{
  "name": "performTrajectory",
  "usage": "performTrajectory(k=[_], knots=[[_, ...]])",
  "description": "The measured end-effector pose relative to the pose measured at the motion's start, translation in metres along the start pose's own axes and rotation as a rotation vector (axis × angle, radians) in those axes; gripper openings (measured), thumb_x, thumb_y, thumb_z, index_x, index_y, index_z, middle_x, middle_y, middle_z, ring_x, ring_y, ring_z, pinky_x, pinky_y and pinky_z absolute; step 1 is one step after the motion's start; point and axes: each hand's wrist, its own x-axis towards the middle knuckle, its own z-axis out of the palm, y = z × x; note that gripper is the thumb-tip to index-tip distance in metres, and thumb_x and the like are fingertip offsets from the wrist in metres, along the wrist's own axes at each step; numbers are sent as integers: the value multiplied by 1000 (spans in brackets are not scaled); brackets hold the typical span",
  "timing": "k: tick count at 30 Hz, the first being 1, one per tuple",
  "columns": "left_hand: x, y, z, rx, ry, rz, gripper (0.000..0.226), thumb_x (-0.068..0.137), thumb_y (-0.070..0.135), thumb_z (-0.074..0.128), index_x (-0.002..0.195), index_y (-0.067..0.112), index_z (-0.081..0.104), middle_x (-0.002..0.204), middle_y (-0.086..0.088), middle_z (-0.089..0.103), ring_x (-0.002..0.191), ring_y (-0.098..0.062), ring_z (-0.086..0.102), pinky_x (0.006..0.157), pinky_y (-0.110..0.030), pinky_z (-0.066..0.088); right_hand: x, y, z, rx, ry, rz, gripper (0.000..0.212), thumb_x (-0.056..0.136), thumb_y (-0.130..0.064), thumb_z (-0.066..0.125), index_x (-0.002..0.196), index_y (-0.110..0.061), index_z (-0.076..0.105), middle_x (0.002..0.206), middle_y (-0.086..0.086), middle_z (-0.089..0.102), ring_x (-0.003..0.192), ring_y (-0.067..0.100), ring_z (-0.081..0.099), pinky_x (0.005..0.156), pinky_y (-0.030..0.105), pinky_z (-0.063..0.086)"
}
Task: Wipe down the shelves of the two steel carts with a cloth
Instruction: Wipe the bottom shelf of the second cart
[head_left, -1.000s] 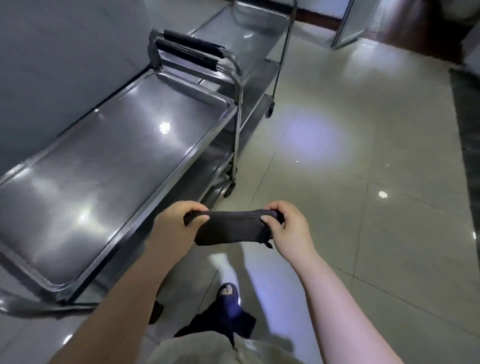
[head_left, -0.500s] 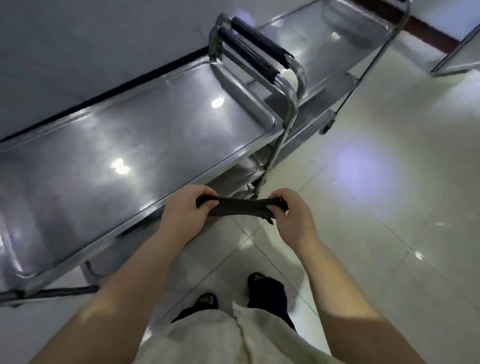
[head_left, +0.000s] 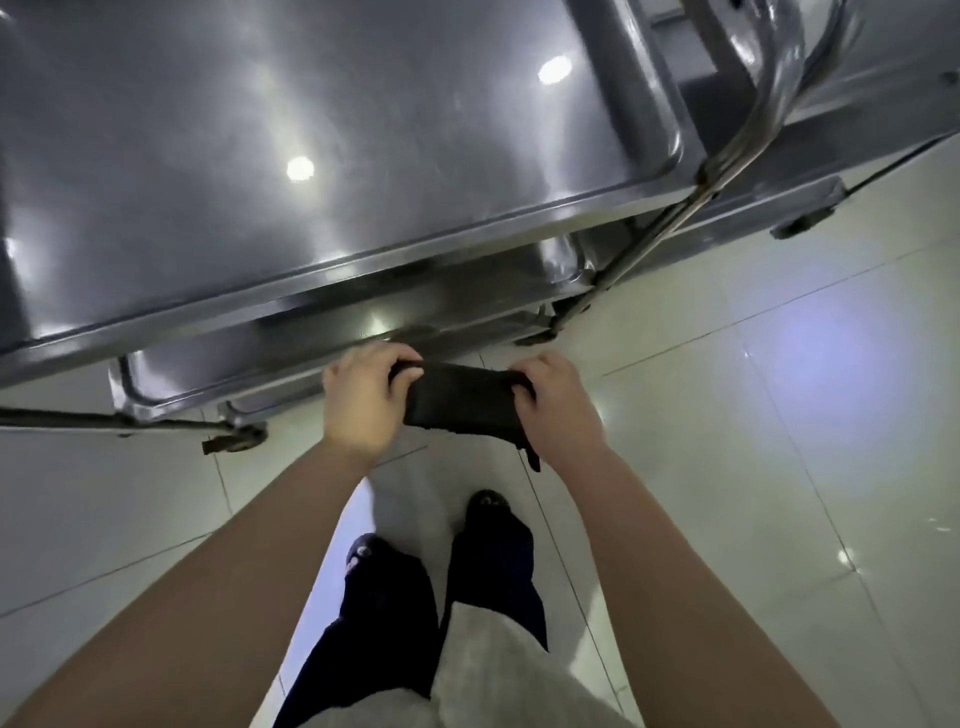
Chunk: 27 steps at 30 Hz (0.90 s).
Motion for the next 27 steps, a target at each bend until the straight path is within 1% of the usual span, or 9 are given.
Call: performTrajectory(k=[2,8,11,13,18,21,23,25,27], knots=[[34,-10,32,-39,8,41,13,91,23,61,100,25,69,102,3,68,101,-25,58,90,-42,42,22,23,15,12,108,9,21,91,-3,56,109,-3,66,108,10,55,101,21,50,88,16,32],[149,-27,131,-92,152,329,16,91,27,58,102,21,68,98,0,71,90,-22,64,82,-34,49,108,100,52,-79,508,-43,20,93,-5,56,108,0,67,108,21,55,92,29,55,80,23,41],[216,-8,181,-95,291,502,19,94,24,52,105,19,68,97,-1,71,88,-21,63,93,-24,37,152,148,62,-174,783,-171,19,92,-4,54,106,2,66,106,25,55,91,33,55,78,30,46],[254,-5,210,-27,358,567,19,94,22,52,105,21,67,95,-2,71,90,-22,62,102,-27,31,171,182,81,-207,865,-254,20,91,-4,55,107,1,65,106,24,55,95,34,55,84,35,48],[279,-55,272,176,248,665,20,89,13,58,103,20,70,96,-5,72,91,-29,63,84,-32,45,184,244,169,-283,620,-303,27,81,4,69,108,5,69,100,26,59,92,44,59,80,49,52],[278,-68,276,127,235,705,32,87,11,55,114,24,65,105,-4,70,94,-27,61,83,-30,42,189,244,191,-226,636,-261,25,76,-8,74,101,-3,71,97,16,60,91,37,56,82,43,48],[280,-66,267,93,203,630,38,87,17,52,121,31,60,111,-1,68,98,-25,61,82,-29,42,196,233,185,-189,646,-207,21,85,-31,66,93,-12,70,93,5,59,89,27,52,80,40,43],[288,-67,255,47,122,439,39,90,25,50,127,36,54,126,0,60,109,-25,58,89,-33,46,207,226,168,-134,616,-178,25,91,-36,56,92,-16,71,96,1,60,92,26,54,82,41,43],[300,-76,243,46,55,302,42,93,26,49,134,32,50,140,-2,49,122,-26,50,101,-39,42,224,226,149,-174,512,-161,26,94,-31,56,114,-19,68,122,5,60,116,32,52,98,45,40]])
